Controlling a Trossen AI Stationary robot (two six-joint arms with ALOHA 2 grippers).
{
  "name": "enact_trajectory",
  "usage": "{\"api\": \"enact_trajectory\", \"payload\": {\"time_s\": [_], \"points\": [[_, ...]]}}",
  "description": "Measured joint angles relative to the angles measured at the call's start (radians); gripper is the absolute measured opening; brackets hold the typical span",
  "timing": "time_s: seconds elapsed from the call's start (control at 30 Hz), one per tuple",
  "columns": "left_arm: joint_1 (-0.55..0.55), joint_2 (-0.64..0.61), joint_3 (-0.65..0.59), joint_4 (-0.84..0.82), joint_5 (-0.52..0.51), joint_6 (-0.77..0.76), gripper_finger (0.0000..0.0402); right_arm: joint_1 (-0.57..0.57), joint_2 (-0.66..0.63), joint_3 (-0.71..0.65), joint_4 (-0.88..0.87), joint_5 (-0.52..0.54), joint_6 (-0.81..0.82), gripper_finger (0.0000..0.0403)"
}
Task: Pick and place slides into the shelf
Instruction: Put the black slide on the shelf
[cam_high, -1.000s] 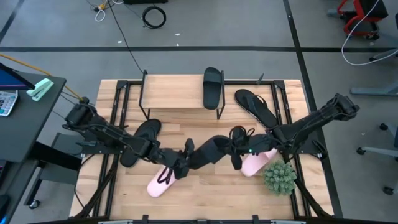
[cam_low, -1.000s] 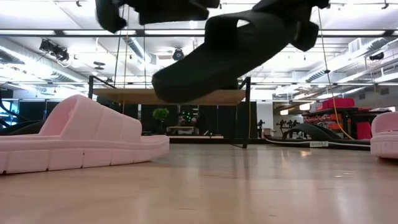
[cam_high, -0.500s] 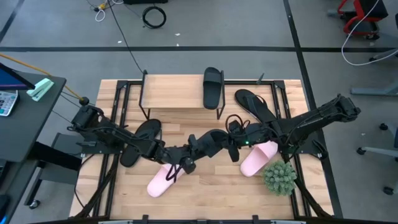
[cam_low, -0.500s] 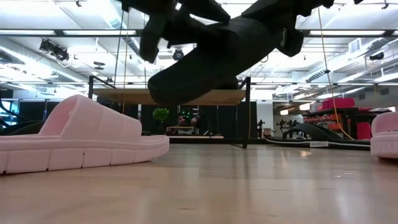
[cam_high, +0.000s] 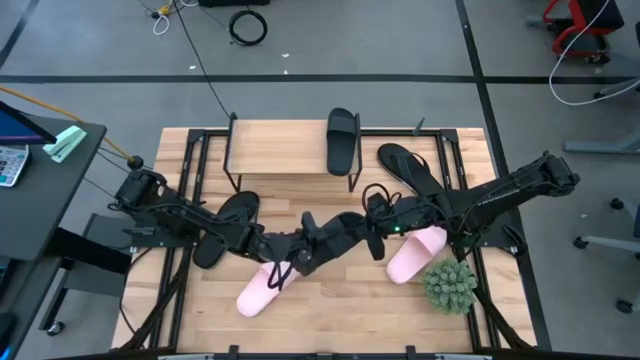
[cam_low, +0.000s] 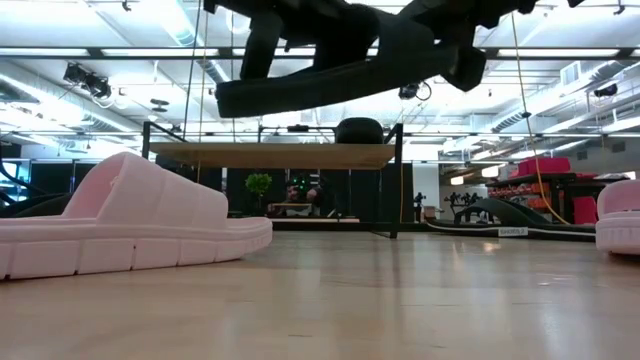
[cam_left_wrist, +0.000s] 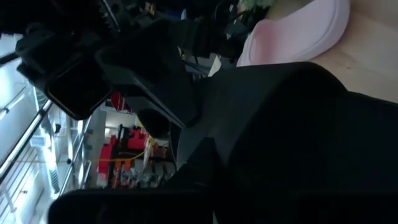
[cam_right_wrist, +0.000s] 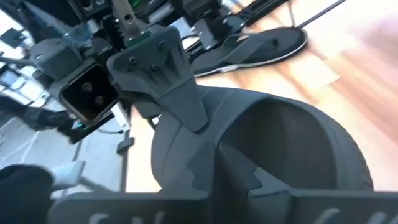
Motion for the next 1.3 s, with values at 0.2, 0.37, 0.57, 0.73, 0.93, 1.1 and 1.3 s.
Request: {"api": "enact_trajectory", "payload": {"time_s": [0.2, 0.37, 0.57, 0.73, 0.93, 1.1, 1.3], "points": [[-0.024, 0.0, 0.0, -0.035, -0.167, -0.018, 0.0013, 0.011, -0.027, 0.0, -0.009, -0.019, -0.118, 0.0073], [-0.025, -0.001, -0.002, -0.041, -0.422, -0.149, 0.0013, 0.025, -0.085, 0.0, -0.037, 0.034, -0.181, 0.0108], [0.06, -0.039, 0.019, -0.046, -0.567, -0.182, 0.0012, 0.025, -0.166, 0.0, -0.097, 0.097, -0.232, 0.0122], [0.208, -0.048, 0.108, -0.058, -0.568, -0.23, 0.0013, 0.024, -0.178, 0.002, -0.093, 0.14, -0.286, 0.0119], [0.389, -0.049, 0.252, -0.264, -0.534, -0.303, 0.0012, 0.025, -0.149, 0.001, -0.144, 0.14, -0.318, 0.0119], [0.549, -0.047, 0.368, -0.658, -0.202, -0.651, 0.0015, 0.024, -0.132, 0.001, -0.213, 0.141, -0.315, 0.0117], [0.72, -0.043, 0.382, -0.704, -0.09, -0.756, 0.0012, 0.024, -0.12, 0.0, -0.244, 0.141, -0.318, 0.0117]]}}
